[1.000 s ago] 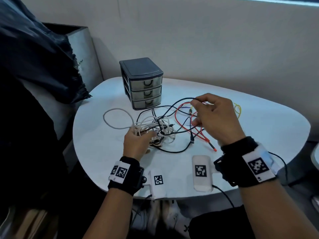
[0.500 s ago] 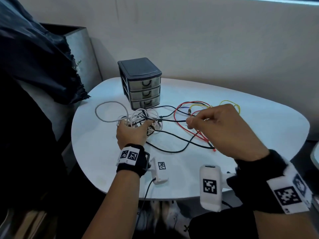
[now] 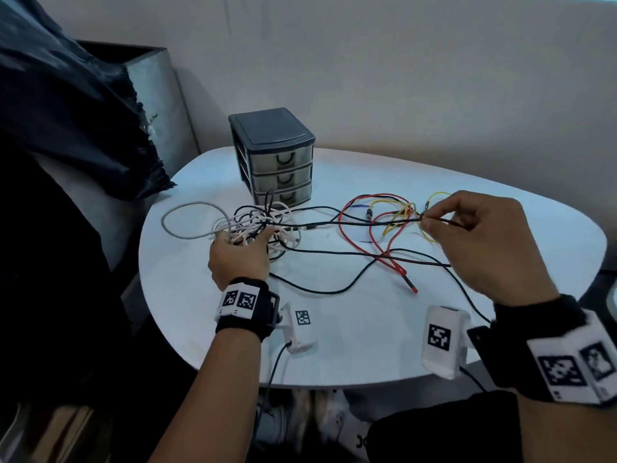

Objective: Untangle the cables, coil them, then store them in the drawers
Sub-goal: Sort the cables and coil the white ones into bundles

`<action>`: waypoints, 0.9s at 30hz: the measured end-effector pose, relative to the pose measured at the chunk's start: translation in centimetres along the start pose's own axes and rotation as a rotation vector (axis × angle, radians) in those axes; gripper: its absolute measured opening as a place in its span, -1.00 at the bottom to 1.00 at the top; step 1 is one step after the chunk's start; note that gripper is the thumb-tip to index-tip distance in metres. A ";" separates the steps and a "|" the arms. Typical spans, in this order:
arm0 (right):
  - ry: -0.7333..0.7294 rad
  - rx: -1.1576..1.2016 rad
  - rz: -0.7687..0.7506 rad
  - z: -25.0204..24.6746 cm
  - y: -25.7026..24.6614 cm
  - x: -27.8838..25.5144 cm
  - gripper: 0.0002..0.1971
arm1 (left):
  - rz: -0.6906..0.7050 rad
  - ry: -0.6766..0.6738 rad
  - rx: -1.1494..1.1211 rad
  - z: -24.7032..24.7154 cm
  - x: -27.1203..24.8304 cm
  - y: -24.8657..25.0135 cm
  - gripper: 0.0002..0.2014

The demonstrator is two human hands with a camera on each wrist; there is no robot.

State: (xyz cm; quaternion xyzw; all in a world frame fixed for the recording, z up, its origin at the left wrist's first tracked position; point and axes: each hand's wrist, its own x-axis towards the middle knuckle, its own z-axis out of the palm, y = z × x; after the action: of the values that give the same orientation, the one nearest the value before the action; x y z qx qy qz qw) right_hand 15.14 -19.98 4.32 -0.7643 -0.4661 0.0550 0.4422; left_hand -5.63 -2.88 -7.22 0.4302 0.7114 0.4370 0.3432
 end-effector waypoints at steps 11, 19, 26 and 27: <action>-0.122 1.058 0.494 3.4 1.2 0.4 -0.34 | -0.138 0.039 -0.106 -0.4 0.2 -1.7 -0.11; 0.203 -0.031 0.066 0.6 1.9 0.7 -0.39 | -0.136 0.122 -0.239 -1.0 2.0 -0.8 -0.13; 0.175 0.752 0.493 0.9 3.1 1.6 -0.42 | -0.145 0.122 -0.270 -0.5 1.3 -0.7 -0.43; 0.086 0.808 0.544 0.9 3.2 1.5 -0.38 | -0.155 0.127 -0.277 -0.6 1.4 -0.8 -0.45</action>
State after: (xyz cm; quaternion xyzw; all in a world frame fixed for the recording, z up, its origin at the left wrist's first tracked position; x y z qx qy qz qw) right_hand 17.66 -18.88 1.91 -0.6272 -0.1723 0.3134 0.6919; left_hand -6.92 -2.00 -7.92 0.2942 0.6956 0.5296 0.3862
